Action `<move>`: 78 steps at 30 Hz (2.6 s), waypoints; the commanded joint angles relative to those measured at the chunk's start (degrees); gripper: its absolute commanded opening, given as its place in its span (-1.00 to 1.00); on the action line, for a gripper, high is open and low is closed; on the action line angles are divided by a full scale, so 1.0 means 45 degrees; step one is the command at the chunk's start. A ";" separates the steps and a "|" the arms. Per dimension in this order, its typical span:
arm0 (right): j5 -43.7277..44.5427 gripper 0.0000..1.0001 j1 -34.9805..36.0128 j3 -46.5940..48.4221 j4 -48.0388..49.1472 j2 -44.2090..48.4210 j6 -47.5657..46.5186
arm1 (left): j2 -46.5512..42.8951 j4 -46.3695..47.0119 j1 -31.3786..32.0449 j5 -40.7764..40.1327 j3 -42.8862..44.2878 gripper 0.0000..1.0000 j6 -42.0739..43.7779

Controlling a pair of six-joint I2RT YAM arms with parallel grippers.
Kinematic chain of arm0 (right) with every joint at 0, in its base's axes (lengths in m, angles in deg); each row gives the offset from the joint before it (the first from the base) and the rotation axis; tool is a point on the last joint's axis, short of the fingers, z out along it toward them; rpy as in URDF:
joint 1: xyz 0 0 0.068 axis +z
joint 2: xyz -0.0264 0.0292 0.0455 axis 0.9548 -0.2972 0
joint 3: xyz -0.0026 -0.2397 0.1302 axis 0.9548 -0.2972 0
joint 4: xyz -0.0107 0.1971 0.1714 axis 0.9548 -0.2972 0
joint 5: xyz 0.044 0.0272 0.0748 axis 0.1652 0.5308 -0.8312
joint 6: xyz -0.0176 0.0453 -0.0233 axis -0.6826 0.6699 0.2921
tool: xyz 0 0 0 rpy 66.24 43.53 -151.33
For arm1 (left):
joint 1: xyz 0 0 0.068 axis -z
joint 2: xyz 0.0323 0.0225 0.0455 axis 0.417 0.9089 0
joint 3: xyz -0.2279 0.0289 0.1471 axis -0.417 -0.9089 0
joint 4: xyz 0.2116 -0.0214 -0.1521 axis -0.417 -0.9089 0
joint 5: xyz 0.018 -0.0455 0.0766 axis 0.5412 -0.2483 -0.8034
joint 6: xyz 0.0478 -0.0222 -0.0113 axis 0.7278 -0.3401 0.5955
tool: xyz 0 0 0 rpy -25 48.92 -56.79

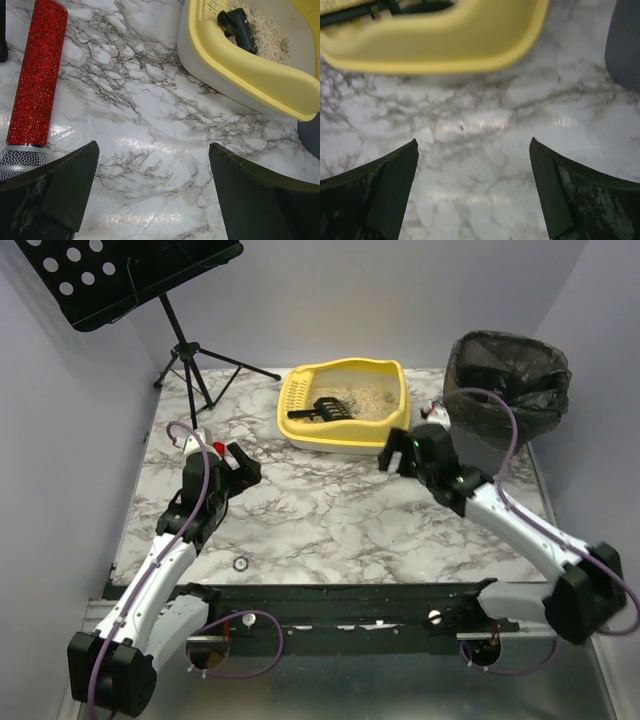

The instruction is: Clean the litter box

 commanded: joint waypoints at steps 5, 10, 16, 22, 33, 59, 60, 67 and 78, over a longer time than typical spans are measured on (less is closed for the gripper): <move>0.5789 1.00 -0.0058 0.9400 -0.3519 -0.7327 -0.0190 | -0.0135 0.0046 0.0029 -0.0517 0.0108 0.97 0.0156; 0.6438 1.00 -0.0603 1.3935 -0.4771 -1.0845 -0.1302 | -0.0193 0.0065 0.0029 -0.0421 0.0070 0.97 0.0235; 0.6804 1.00 -0.1346 1.7105 -0.5495 -1.3427 -0.2632 | -0.0233 0.0202 0.0029 -0.0323 -0.0106 0.97 0.0488; 0.3960 1.00 -0.2303 1.7418 -0.5144 -1.4441 -0.3920 | 0.0215 0.0553 0.0029 0.0065 -0.0165 0.97 0.0469; 0.1536 0.03 -0.2324 1.7243 -0.4988 -1.4777 -0.5016 | 0.0315 0.0573 0.0010 0.0419 -0.0204 0.97 0.0313; -0.9478 -0.73 -0.0725 1.1754 -0.4126 -1.1553 -1.5323 | -0.0118 0.1822 0.0029 0.2625 -0.0321 0.98 0.0391; -0.9849 -0.74 -0.0626 1.1813 -0.4457 -1.1650 -1.5928 | -0.0038 0.1862 0.0010 0.2839 -0.0341 0.97 0.0371; -1.0927 -0.73 0.0468 1.1638 -0.5340 -1.1749 -1.8686 | 0.0743 0.2467 0.0049 0.4148 -0.0770 0.97 -0.0195; -1.0205 -0.06 0.1328 1.3162 -0.6804 -1.2201 -1.8944 | 0.0373 0.2742 0.0186 0.4153 -0.1396 0.97 -0.0801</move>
